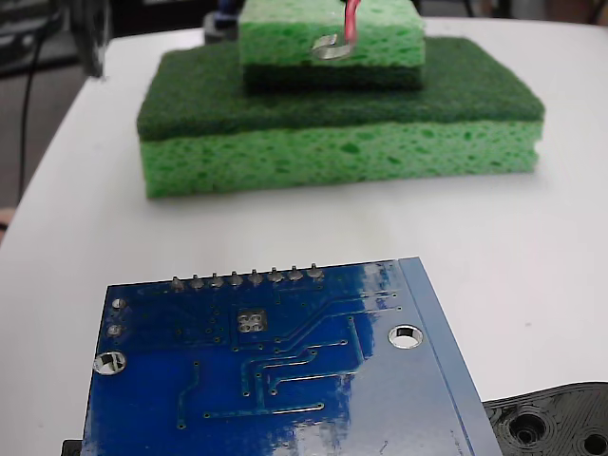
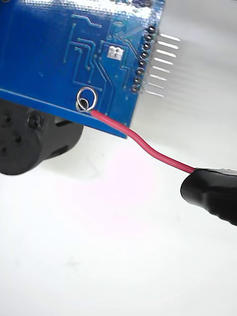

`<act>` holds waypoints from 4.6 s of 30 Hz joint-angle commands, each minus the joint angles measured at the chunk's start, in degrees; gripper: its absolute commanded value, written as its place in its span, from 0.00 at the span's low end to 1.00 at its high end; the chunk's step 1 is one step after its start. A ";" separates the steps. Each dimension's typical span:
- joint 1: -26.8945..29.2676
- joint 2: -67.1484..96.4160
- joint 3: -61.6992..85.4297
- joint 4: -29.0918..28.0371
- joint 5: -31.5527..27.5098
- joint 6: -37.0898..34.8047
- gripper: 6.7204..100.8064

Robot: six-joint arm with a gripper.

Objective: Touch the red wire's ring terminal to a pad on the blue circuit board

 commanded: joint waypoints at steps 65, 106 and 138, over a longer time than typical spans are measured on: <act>3.96 -13.45 -7.56 1.76 -1.93 -5.45 0.99; -5.54 21.97 19.07 -10.20 10.99 13.36 0.99; -25.31 73.56 59.15 -12.92 33.93 29.36 0.99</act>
